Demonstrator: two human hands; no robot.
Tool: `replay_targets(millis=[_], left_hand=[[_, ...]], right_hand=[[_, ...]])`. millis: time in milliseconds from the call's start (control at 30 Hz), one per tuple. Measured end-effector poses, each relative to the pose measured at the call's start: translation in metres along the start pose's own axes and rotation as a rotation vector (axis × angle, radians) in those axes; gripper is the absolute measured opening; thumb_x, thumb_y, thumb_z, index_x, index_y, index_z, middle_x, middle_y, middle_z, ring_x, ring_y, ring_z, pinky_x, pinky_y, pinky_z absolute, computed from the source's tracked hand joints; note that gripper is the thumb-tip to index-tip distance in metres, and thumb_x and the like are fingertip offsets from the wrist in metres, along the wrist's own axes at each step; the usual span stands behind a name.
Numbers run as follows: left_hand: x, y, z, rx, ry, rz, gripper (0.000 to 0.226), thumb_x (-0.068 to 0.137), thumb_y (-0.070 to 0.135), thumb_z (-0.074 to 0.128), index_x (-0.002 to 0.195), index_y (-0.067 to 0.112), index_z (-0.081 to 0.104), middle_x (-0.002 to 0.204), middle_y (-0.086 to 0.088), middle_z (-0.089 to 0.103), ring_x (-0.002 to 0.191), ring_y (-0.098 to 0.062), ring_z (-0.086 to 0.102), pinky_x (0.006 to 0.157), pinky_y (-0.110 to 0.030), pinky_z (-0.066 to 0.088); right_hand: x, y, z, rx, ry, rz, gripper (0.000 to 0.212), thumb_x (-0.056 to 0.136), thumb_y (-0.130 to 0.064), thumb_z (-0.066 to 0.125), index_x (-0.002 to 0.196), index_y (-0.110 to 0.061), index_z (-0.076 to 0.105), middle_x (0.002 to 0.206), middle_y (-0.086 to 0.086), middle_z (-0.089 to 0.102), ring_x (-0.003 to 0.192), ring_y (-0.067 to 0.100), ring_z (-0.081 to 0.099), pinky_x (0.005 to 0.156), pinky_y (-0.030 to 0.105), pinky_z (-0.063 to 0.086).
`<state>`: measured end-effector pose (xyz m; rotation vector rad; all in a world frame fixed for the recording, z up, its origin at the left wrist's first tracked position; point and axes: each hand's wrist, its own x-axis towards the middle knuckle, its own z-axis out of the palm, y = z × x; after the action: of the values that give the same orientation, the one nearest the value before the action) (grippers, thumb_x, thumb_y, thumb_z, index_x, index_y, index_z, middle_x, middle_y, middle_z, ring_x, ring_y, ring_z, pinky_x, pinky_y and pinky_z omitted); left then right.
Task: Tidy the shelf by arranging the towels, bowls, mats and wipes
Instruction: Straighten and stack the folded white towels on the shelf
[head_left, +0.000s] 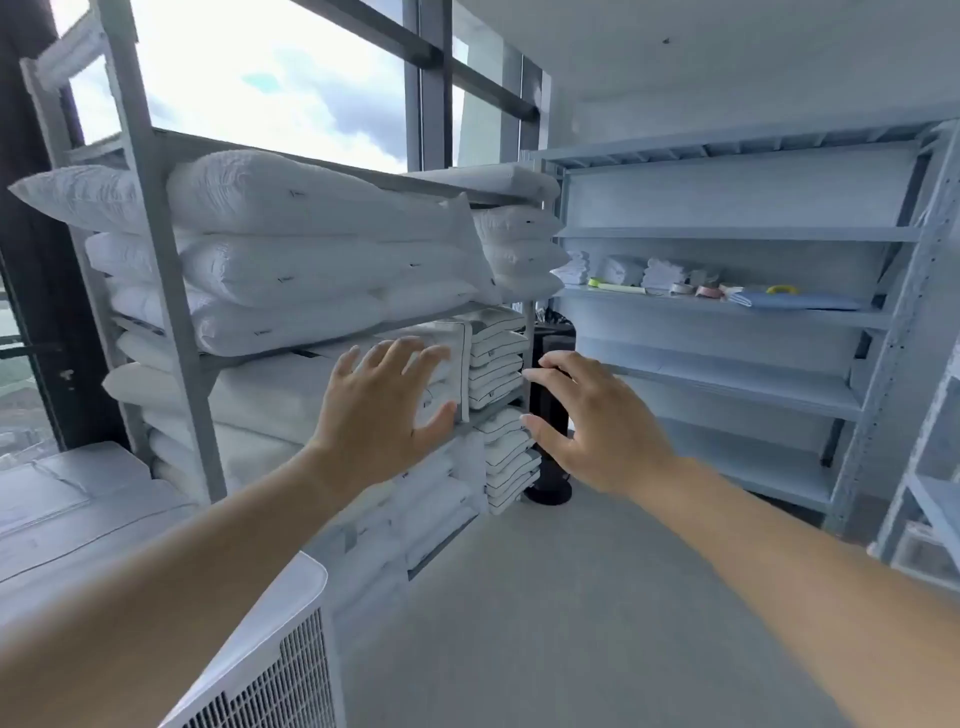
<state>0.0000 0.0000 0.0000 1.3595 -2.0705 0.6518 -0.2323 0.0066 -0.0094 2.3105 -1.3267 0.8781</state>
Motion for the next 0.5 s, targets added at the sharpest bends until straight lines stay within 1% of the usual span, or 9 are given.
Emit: replay_targets(millis=[33, 167, 267, 367, 500], left_hand=[[0.0, 0.003, 0.004, -0.018, -0.028, 0.014, 0.058, 0.082, 0.054, 0.034, 0.126, 0.021, 0.051, 0.123, 0.002, 0.056, 0.112, -0.022, 0.055, 0.096, -0.049, 0.041], [-0.006, 0.014, 0.031, -0.029, -0.03, 0.08, 0.056, 0.084, 0.053, 0.034, 0.127, 0.021, 0.05, 0.123, 0.002, 0.056, 0.11, -0.021, 0.056, 0.096, -0.044, 0.041], [-0.01, 0.025, 0.053, -0.077, -0.052, 0.106, 0.055, 0.084, 0.052, 0.035, 0.128, 0.022, 0.049, 0.124, 0.003, 0.055, 0.111, -0.02, 0.055, 0.096, -0.042, 0.041], [-0.01, 0.038, 0.075, -0.1, -0.092, 0.133, 0.054, 0.085, 0.051, 0.037, 0.128, 0.021, 0.049, 0.125, 0.003, 0.054, 0.11, -0.02, 0.055, 0.093, -0.038, 0.041], [-0.001, 0.053, 0.104, -0.108, -0.15, 0.167, 0.051, 0.086, 0.047, 0.039, 0.127, 0.02, 0.05, 0.125, 0.001, 0.054, 0.104, -0.022, 0.058, 0.089, -0.038, 0.043]], right_hand=[[-0.002, 0.003, 0.004, 0.016, 0.005, 0.007, 0.054, 0.086, -0.051, 0.04, 0.127, -0.018, 0.052, 0.129, 0.0, 0.049, 0.118, 0.019, 0.048, 0.09, 0.039, 0.045], [-0.018, 0.019, 0.023, 0.015, -0.014, 0.028, 0.051, 0.087, -0.05, 0.043, 0.126, -0.019, 0.053, 0.127, -0.001, 0.05, 0.118, 0.016, 0.047, 0.089, 0.034, 0.043], [-0.031, 0.032, 0.037, 0.052, -0.034, 0.036, 0.055, 0.085, -0.053, 0.038, 0.126, -0.02, 0.054, 0.127, -0.002, 0.05, 0.117, 0.015, 0.048, 0.09, 0.036, 0.044], [-0.042, 0.046, 0.05, 0.083, -0.064, 0.037, 0.053, 0.086, -0.053, 0.039, 0.127, -0.021, 0.053, 0.127, -0.004, 0.049, 0.117, 0.014, 0.048, 0.093, 0.039, 0.045], [-0.049, 0.071, 0.068, 0.116, -0.093, 0.068, 0.05, 0.087, -0.052, 0.038, 0.126, -0.024, 0.054, 0.127, -0.002, 0.05, 0.118, 0.015, 0.047, 0.096, 0.039, 0.043]])
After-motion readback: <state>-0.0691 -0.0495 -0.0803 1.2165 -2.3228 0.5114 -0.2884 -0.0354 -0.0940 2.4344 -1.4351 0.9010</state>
